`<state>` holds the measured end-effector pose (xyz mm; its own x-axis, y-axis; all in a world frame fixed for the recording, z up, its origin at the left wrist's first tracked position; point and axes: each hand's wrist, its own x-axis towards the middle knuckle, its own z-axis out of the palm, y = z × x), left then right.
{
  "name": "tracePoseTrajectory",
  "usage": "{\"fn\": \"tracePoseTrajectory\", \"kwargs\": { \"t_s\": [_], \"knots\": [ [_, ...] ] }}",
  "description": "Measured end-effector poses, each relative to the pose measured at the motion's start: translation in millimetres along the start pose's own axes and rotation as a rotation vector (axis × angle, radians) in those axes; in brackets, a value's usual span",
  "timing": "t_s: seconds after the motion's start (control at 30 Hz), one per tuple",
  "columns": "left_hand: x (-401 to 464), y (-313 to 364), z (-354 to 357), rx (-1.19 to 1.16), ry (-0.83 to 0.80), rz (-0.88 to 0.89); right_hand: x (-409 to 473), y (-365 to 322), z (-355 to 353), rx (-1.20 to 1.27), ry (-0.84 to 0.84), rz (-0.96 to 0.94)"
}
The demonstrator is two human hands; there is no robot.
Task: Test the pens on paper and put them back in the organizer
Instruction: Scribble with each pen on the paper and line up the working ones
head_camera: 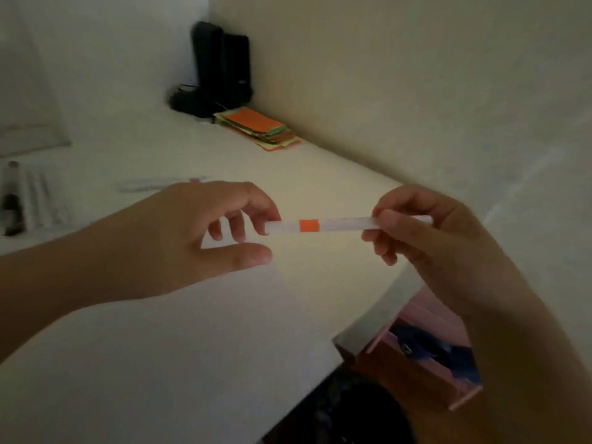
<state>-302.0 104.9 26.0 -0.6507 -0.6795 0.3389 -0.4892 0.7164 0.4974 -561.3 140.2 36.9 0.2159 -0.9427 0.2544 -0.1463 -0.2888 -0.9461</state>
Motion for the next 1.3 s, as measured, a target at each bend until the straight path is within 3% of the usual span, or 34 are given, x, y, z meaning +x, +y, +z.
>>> {"fn": "tracePoseTrajectory", "kwargs": {
  "t_s": [0.1, 0.23, 0.37, 0.6, 0.73, 0.93, 1.1, 1.3],
  "knots": [
    [35, 32, 48, -0.049, -0.140, 0.146, -79, 8, -54, -0.113, 0.247, 0.098],
    [72, 61, 115, -0.081, -0.299, 0.279, -169, 32, -101, -0.285, 0.364, 0.322],
    [96, 76, 158, -0.030, -0.396, 0.372, -225, 87, -130, -0.554, 0.373, 0.564],
    [111, 78, 181, 0.000, -0.423, 0.394, -240, 166, -150, -0.745, 0.250, 0.841],
    [110, 68, 160, -0.018, -0.348, 0.337, -202, 147, -149, -0.703, 0.276, 0.668],
    [76, 30, 83, 0.077, -0.174, 0.166, -99, 75, -104, -0.550, 0.184, 0.208],
    [2, -21, 7, 0.139, 0.030, -0.094, -3, 31, -22, -0.481, -0.147, -0.052],
    [-81, -70, -54, 0.175, 0.194, -0.356, 103, 28, 84, -0.663, -0.448, -0.137]
  ]
}}
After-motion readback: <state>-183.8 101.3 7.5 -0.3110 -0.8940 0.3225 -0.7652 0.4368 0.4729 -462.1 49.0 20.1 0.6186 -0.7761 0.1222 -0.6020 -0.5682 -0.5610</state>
